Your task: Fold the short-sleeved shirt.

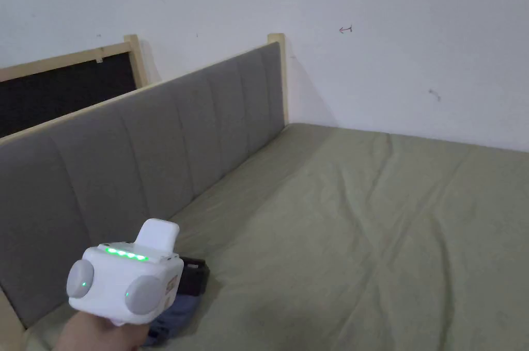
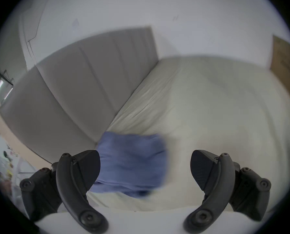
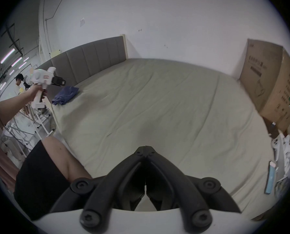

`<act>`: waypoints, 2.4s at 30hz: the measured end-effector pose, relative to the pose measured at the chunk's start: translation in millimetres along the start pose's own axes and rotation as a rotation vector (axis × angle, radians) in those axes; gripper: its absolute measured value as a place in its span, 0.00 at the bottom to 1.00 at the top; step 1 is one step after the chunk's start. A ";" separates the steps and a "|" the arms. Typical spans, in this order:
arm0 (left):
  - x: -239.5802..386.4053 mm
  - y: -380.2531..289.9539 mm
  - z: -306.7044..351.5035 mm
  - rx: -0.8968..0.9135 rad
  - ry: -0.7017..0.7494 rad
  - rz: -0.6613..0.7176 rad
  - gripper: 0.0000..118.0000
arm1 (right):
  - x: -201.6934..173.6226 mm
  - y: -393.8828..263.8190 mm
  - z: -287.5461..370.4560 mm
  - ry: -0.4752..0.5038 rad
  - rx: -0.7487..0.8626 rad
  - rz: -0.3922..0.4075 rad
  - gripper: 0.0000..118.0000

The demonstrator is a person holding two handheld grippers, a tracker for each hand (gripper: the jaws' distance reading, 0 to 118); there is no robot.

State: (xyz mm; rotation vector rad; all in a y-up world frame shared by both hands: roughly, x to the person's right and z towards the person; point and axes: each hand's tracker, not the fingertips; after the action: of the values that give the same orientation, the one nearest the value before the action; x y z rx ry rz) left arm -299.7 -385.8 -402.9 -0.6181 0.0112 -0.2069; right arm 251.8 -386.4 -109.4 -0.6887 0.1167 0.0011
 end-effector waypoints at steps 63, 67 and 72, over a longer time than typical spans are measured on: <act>297.6 -65.3 295.3 0.628 -0.362 0.043 1.00 | 15.9 -57.4 139.5 -0.479 0.525 -0.151 1.00; 292.0 -61.5 297.0 0.625 -0.371 0.046 1.00 | 10.1 -54.7 153.4 -0.433 0.571 -0.148 1.00; 285.2 -57.3 298.9 0.635 -0.370 0.068 1.00 | 0.4 -50.6 161.8 -0.410 0.620 -0.126 1.00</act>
State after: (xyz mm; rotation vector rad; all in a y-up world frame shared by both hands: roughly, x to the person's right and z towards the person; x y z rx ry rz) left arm -9.6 -315.7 -111.5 -0.0149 -0.3771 -0.0206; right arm 271.5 -323.0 46.5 -0.0658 -0.3120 -0.0145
